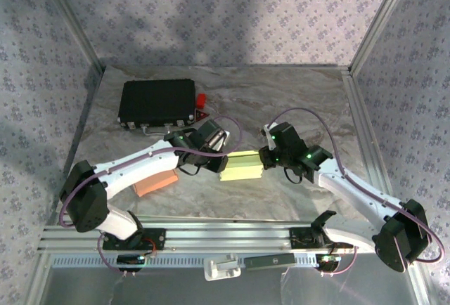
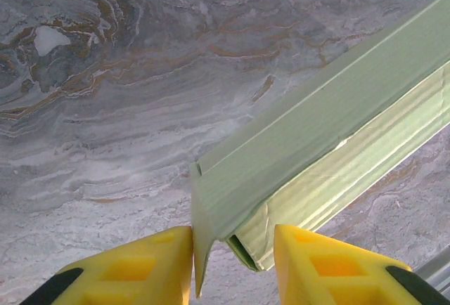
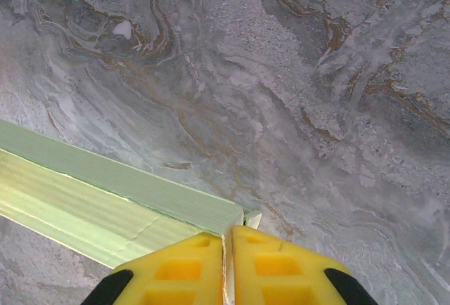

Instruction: Fold the paper box

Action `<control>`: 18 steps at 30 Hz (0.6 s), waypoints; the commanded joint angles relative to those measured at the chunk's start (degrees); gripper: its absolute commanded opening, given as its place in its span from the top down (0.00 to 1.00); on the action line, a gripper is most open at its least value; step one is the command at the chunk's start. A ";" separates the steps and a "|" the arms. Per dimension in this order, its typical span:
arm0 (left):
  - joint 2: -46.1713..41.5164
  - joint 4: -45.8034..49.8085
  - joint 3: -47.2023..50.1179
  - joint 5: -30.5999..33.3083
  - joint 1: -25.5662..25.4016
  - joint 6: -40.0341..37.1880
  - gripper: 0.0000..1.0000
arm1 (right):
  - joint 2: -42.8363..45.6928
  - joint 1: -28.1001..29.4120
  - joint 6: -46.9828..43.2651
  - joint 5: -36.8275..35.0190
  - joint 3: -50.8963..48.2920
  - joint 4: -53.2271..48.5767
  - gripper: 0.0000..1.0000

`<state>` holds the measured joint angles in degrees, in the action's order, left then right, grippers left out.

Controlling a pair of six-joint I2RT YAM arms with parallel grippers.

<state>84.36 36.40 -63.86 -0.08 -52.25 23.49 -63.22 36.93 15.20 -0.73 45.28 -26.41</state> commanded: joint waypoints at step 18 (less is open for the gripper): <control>-2.42 4.49 -3.38 0.61 -0.48 1.41 0.83 | 0.81 1.12 1.05 -2.21 1.39 -1.66 0.91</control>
<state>83.68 39.46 -65.34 0.91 -52.25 24.05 -63.11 37.56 15.27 -1.80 45.28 -26.59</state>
